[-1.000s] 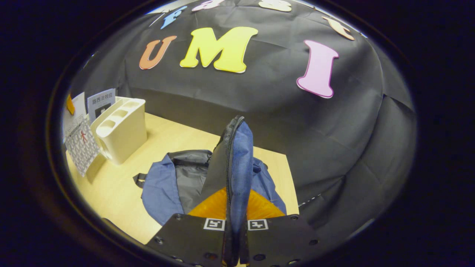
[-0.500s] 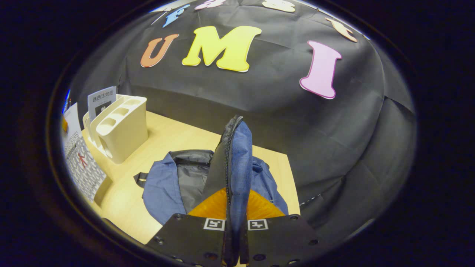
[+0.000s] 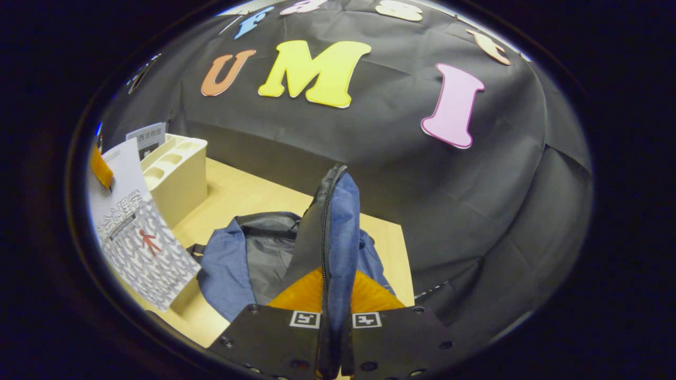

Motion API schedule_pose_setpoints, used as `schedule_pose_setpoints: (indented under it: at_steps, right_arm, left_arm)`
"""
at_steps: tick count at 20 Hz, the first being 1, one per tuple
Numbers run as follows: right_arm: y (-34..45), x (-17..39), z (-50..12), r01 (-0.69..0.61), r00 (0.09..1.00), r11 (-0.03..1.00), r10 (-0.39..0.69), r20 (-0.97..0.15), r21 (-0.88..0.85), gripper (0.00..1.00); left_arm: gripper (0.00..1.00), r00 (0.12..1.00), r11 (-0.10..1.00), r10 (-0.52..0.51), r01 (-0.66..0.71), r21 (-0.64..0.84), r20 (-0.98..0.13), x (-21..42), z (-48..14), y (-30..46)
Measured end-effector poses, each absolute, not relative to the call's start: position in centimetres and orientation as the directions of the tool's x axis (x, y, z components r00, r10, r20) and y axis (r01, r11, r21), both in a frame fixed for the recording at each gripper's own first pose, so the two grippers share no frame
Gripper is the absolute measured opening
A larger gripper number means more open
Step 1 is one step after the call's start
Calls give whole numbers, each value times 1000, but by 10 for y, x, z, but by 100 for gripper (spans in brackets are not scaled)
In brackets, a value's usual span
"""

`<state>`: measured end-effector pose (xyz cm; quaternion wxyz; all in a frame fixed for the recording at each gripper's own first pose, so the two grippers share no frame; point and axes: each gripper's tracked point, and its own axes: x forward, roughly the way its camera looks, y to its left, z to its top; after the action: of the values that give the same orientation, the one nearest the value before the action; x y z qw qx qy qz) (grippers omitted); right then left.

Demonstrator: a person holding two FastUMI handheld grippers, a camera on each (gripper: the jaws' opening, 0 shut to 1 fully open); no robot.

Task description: Open the schoolbag, grab two books from the bookshelf and put them into the schoolbag.

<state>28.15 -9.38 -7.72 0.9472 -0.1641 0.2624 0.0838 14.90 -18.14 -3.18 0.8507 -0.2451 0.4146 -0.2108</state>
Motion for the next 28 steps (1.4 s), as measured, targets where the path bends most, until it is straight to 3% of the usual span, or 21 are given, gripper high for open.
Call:
schedule_pose_setpoints:
  at_steps: [7, 11, 17, 21, 23, 28]
  right_arm:
    - [-96, 289, -60, -261, 848, 922, 77, -525, -287, 7]
    - [-97, 294, -52, -268, 852, 923, 94, -515, -275, 7]
    - [-94, 303, -39, -270, 865, 931, 121, -488, -247, 7]
    - [-96, 303, -40, -266, 864, 940, 134, -485, -214, 7]
    - [-97, 302, -44, -262, 862, 946, 142, -486, -189, 7]
    - [-83, 294, -38, -266, 880, 949, 168, -444, -169, 7]
  left_arm:
    - [45, 628, 664, -623, 110, -739, -466, 209, -35, -231]
    - [45, 676, 527, -641, 44, -849, -363, 236, -44, -247]
    - [45, 677, 469, -643, -21, -883, -358, 258, -85, -290]
    - [45, 696, 497, -621, -6, -868, -361, 263, -111, -321]
    - [45, 685, 558, -599, -12, -829, -414, 260, -140, -334]
    - [45, 749, 616, -547, 58, -786, -374, 259, -155, -350]
